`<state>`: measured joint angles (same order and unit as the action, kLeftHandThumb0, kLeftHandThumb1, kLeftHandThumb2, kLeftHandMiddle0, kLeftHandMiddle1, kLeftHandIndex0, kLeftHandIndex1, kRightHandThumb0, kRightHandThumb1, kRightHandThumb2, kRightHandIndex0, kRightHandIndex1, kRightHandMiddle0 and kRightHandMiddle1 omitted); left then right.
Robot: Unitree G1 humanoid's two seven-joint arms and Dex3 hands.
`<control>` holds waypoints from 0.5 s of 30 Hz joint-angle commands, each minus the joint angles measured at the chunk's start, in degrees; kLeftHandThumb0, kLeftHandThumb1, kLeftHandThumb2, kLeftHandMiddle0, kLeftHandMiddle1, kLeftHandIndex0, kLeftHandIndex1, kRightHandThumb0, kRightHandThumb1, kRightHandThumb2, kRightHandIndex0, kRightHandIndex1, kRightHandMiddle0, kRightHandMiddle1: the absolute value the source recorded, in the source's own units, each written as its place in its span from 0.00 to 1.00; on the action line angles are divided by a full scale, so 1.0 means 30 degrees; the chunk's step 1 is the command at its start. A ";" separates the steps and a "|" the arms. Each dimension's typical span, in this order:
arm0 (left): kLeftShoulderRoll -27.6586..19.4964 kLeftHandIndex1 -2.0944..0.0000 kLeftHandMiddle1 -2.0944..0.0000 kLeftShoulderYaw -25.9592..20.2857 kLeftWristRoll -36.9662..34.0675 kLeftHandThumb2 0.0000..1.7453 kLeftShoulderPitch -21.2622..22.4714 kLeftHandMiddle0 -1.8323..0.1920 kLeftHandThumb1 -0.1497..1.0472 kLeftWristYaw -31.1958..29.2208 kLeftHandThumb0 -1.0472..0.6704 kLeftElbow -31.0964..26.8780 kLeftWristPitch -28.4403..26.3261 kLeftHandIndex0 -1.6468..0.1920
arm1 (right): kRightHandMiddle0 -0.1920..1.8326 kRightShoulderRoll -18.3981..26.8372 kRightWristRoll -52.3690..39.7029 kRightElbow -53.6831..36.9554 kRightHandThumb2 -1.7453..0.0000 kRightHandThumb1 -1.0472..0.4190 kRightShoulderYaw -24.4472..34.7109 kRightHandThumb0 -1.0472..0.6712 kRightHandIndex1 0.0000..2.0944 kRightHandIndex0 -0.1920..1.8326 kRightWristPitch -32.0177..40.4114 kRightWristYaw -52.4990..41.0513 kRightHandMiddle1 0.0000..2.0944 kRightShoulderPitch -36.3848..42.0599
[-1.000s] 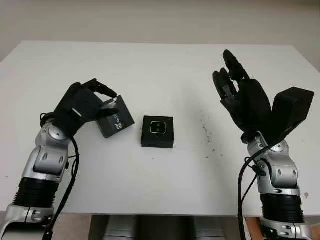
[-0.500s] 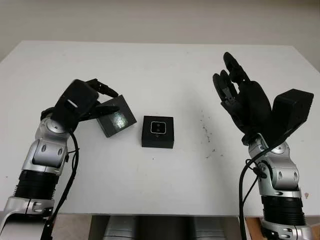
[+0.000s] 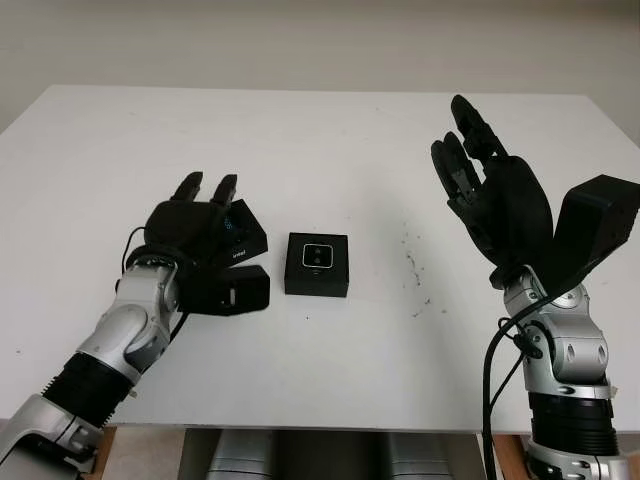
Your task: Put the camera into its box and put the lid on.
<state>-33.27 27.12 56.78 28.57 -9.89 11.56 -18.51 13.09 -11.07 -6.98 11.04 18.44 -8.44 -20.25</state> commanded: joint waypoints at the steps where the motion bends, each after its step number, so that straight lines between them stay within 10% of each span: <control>1: 0.0301 1.00 1.00 0.0672 0.0279 0.15 -0.1140 1.00 1.00 -0.0017 0.19 0.0334 0.0391 1.00 | 0.12 0.0287 0.0035 -0.0410 0.83 0.00 0.0053 0.27 0.03 0.06 0.0011 -0.0045 0.07 0.0024; 11: 0.0907 0.97 0.97 -0.3680 -0.4282 0.16 -0.2521 0.95 1.00 0.2967 0.20 -0.2244 0.3101 0.94 | 0.11 0.0289 -0.0034 -0.0498 0.83 0.00 -0.0034 0.27 0.03 0.07 0.0029 -0.0067 0.09 0.0048; 15: 0.0816 0.96 0.96 -0.5466 -0.5963 0.18 -0.2683 0.89 1.00 0.2447 0.17 -0.3996 0.3094 0.90 | 0.01 0.0216 0.0065 -0.0386 0.82 0.00 -0.0110 0.27 0.03 0.06 -0.0114 -0.0002 0.27 0.0043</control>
<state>-30.63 12.79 40.01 20.15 -2.13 1.76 -9.28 13.65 -11.05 -7.66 10.91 18.64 -8.55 -19.95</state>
